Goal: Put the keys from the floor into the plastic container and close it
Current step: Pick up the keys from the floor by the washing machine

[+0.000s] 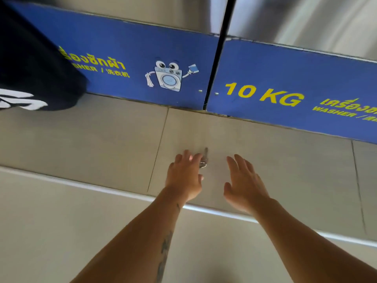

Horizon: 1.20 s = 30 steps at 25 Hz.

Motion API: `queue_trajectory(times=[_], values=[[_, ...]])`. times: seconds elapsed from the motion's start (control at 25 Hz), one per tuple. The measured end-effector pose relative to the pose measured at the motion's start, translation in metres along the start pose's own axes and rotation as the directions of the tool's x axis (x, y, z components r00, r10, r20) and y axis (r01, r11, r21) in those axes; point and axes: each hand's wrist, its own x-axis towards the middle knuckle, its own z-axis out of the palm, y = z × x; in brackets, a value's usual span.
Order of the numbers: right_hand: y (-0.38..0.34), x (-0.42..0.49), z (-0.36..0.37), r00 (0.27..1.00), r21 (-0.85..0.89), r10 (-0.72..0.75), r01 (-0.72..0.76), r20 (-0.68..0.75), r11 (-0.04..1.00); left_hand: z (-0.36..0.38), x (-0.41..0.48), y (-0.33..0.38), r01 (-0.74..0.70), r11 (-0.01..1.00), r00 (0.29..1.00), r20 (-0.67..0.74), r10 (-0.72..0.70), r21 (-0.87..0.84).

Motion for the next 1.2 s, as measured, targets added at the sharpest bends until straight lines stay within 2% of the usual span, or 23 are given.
queue_trajectory(times=[0.12,0.28,0.4,0.6,0.8,0.96,1.08,1.2], values=[[0.007,0.001,0.009,1.0,0.012,0.002,-0.002,0.026,1.0,0.015,0.014,-0.002,0.0,1.0,0.988,-0.152,0.0,-0.003],[0.0,-0.011,-0.012,0.999,0.037,-0.004,0.002,0.042,0.999,0.0,0.006,-0.006,-0.034,0.997,0.994,-0.106,0.026,-0.074],[-0.02,-0.03,-0.051,1.0,0.051,0.003,-0.004,0.029,0.999,-0.053,-0.019,-0.001,-0.062,0.972,0.991,-0.126,0.034,-0.226],[-0.076,-0.084,-0.136,1.0,0.089,-0.022,0.02,0.02,0.996,-0.162,-0.086,0.012,-0.167,0.91,0.961,-0.268,0.065,-0.379],[-0.153,-0.168,-0.247,0.995,0.077,-0.095,0.097,-0.031,0.992,-0.295,-0.18,0.016,-0.176,0.809,0.939,-0.343,-0.033,-0.56],[-0.221,-0.245,-0.328,0.985,0.048,-0.149,0.154,-0.085,0.987,-0.408,-0.263,0.022,-0.158,0.68,0.92,-0.356,-0.161,-0.716],[-0.266,-0.288,-0.372,0.973,0.029,-0.189,0.194,-0.137,0.981,-0.481,-0.312,0.026,-0.215,0.623,0.898,-0.402,-0.176,-0.752],[-0.301,-0.319,-0.406,0.953,-0.012,-0.259,0.261,-0.159,0.965,-0.534,-0.355,0.033,-0.225,0.465,0.884,-0.38,-0.271,-0.856]])
